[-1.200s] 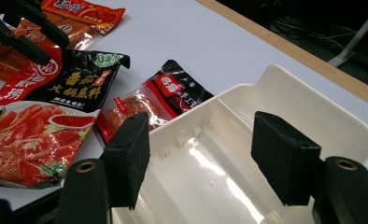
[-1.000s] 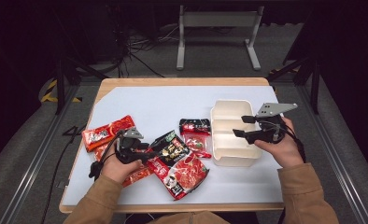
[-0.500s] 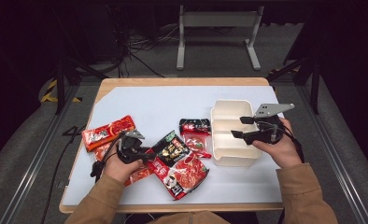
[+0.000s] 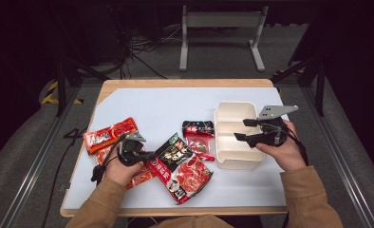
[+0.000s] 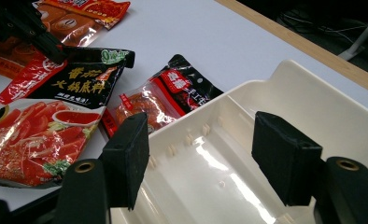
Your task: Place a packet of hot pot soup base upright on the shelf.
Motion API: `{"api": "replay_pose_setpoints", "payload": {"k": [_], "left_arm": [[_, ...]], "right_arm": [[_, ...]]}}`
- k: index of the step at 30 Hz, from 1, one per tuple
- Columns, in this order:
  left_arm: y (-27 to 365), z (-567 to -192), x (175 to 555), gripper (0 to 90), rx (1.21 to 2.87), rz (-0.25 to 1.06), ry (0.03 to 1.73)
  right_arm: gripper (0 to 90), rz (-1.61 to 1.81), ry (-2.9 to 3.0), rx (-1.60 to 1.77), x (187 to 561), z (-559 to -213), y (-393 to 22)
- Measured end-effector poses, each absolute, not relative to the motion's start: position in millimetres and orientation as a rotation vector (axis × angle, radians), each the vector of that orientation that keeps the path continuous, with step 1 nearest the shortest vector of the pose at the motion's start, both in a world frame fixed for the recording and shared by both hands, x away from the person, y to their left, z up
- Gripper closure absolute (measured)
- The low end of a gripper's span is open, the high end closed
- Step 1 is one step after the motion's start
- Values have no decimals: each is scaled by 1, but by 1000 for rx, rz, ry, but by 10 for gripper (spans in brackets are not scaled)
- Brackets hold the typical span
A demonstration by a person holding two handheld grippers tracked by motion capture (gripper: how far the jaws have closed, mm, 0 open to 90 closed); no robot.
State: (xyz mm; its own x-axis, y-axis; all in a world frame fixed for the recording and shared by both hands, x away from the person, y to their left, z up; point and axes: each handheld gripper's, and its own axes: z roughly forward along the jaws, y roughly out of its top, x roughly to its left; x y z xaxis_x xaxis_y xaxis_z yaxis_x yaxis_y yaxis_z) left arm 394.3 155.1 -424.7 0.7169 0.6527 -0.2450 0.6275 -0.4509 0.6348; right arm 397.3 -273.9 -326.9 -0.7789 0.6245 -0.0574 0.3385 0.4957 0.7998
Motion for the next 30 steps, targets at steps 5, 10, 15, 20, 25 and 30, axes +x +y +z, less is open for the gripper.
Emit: {"api": "replay_pose_setpoints", "payload": {"k": [5,10,15,20,25,30], "left_arm": [[156,-417,391,873,2165,56,968],[156,-404,385,874,2132,86,932],[151,-389,376,874,2121,148,869],[146,-375,366,877,2083,216,829],[143,-359,355,879,2038,358,730],[139,-345,347,877,2031,398,669]], "right_arm": [[371,1178,2403,803,397,-326,-274],[372,1185,2396,805,396,-324,-274],[374,1206,2396,799,395,-322,-273],[376,1231,2392,781,391,-317,-271],[378,1252,2390,764,388,-313,-268],[380,1279,2387,731,384,-308,-264]]}}
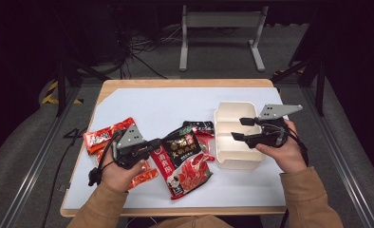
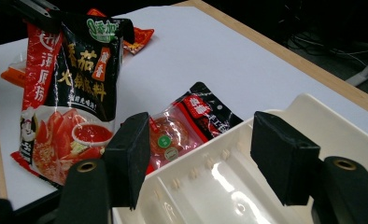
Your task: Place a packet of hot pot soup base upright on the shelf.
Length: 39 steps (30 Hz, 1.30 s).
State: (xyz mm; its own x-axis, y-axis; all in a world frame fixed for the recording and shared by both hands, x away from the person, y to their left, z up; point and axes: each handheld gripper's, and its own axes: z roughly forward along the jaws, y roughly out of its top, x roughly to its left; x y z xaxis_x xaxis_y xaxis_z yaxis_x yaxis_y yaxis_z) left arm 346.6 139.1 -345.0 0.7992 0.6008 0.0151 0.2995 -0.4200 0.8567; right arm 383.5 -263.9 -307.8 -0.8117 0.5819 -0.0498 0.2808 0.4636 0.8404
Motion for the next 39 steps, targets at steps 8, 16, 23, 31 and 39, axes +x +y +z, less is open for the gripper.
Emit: {"api": "replay_pose_setpoints", "payload": {"k": [8,16,23,31,39], "left_arm": [[130,-328,337,877,2020,394,595],[130,-309,326,876,1986,437,537],[128,-300,320,877,1971,471,494],[119,-301,318,876,1989,477,472],[114,-301,316,875,1977,465,447]], "right_arm": [[380,1341,2400,680,378,-301,-256],[378,1428,2423,594,368,-293,-240],[371,1469,2440,536,363,-289,-223],[356,1574,2457,502,363,-292,-201],[347,1572,2491,506,366,-305,-183]]}}
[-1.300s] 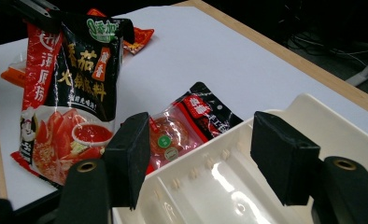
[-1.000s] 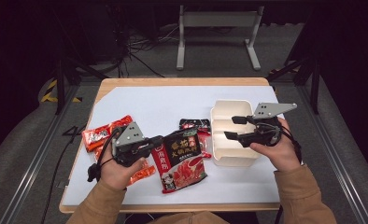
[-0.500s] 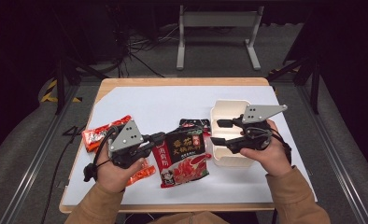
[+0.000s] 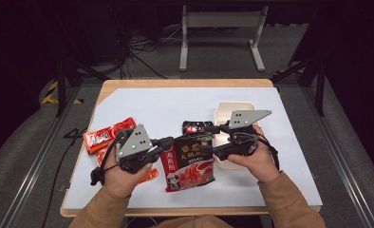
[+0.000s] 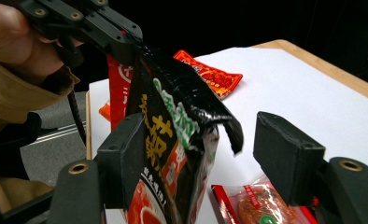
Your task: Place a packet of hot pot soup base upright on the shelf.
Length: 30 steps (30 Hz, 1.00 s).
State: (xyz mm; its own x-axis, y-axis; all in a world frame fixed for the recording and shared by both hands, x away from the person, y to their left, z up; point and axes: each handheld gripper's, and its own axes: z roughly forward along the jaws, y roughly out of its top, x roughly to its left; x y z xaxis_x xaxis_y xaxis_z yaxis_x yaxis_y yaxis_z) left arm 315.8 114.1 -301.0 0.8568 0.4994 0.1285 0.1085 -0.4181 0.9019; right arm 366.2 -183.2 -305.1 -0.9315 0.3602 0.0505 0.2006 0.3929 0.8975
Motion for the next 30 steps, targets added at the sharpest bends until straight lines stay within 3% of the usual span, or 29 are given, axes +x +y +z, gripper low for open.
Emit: {"api": "replay_pose_setpoints", "payload": {"k": [11,24,30], "left_arm": [[107,-303,314,873,1964,450,403],[103,-307,314,864,1970,429,379],[104,-308,315,843,1974,414,391]], "right_arm": [[425,1585,2568,461,367,-314,-172],[719,1622,2631,413,367,-317,-173],[763,1579,2625,393,365,-315,-172]]}}
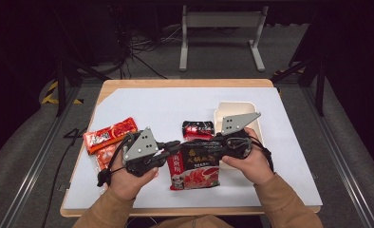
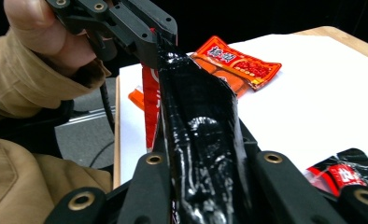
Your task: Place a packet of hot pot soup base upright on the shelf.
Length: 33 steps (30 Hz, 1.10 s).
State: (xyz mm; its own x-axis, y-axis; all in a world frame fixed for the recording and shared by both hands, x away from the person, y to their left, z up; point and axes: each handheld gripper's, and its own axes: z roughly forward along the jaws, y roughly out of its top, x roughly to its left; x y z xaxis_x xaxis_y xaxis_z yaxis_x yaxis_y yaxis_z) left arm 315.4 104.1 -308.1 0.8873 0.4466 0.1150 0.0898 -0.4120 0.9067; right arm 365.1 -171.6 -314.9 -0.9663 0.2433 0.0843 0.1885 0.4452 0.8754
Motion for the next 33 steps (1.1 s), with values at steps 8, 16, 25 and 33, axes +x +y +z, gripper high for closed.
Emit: {"api": "replay_pose_setpoints", "payload": {"k": [8,16,25,33], "left_arm": [[113,-308,321,740,1928,285,373],[139,-301,326,683,1841,213,406],[150,-300,329,605,1833,240,451],[152,-306,334,553,1871,241,505]], "right_arm": [[795,1547,2602,377,360,-307,-172],[803,1526,2583,394,358,-298,-180],[803,1532,2533,413,361,-274,-189],[802,1534,2487,414,370,-249,-195]]}}
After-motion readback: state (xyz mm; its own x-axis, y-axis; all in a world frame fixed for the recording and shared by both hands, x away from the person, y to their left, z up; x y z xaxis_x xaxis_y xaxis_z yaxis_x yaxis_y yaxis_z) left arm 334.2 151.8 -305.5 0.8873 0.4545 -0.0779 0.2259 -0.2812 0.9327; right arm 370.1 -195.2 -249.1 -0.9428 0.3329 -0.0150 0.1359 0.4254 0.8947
